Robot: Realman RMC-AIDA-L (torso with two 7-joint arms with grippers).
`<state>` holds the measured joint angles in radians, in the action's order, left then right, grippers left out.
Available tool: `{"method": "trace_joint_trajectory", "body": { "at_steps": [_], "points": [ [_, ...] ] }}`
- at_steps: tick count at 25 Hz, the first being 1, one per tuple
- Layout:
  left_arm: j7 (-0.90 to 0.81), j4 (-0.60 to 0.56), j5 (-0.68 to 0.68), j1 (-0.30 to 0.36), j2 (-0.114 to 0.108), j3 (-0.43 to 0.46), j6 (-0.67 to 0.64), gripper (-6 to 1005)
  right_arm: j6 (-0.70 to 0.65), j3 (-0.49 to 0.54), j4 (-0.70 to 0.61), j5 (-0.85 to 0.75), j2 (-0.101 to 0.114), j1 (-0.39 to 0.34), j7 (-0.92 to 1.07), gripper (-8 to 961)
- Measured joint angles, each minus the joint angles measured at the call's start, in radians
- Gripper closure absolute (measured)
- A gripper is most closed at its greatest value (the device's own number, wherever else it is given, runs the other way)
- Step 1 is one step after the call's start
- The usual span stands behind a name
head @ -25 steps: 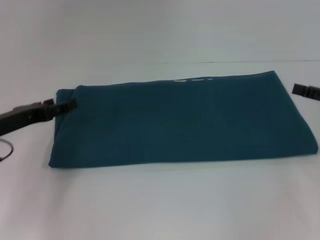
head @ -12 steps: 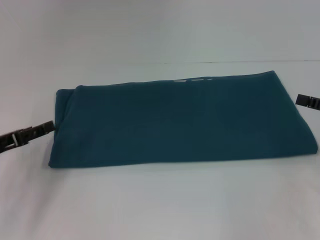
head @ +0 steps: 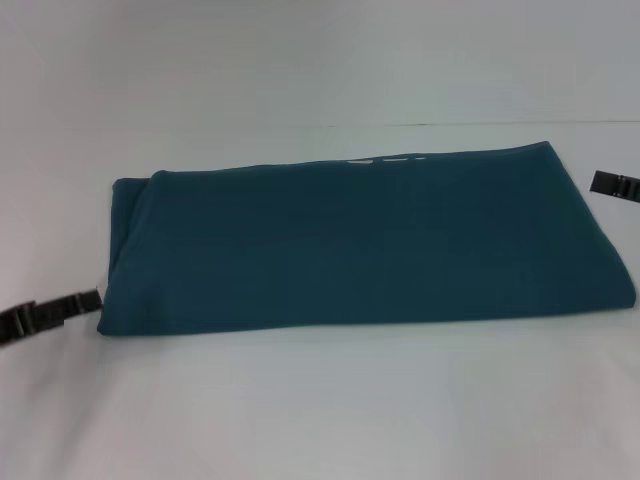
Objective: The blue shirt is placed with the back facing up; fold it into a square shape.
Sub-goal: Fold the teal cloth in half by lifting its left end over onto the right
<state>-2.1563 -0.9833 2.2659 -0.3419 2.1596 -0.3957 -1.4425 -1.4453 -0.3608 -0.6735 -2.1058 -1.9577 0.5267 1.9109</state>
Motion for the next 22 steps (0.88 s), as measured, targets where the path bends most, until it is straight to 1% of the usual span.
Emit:
{"method": "trace_joint_trajectory", "body": {
  "at_steps": [7,13,22],
  "points": [
    [-0.016,0.027,0.037,-0.012,0.000,-0.008,-0.009,183,0.004,0.009,0.000,0.000,0.002,0.001,0.002,165],
    [-0.027,0.065,0.051,-0.030,-0.006,-0.012,-0.002,184,0.007,0.023,0.000,0.000,0.004,-0.002,0.002,165],
    [-0.058,0.079,0.089,-0.044,-0.009,-0.012,0.012,184,0.010,0.037,0.000,0.001,0.010,-0.004,0.002,166]
  ]
}}
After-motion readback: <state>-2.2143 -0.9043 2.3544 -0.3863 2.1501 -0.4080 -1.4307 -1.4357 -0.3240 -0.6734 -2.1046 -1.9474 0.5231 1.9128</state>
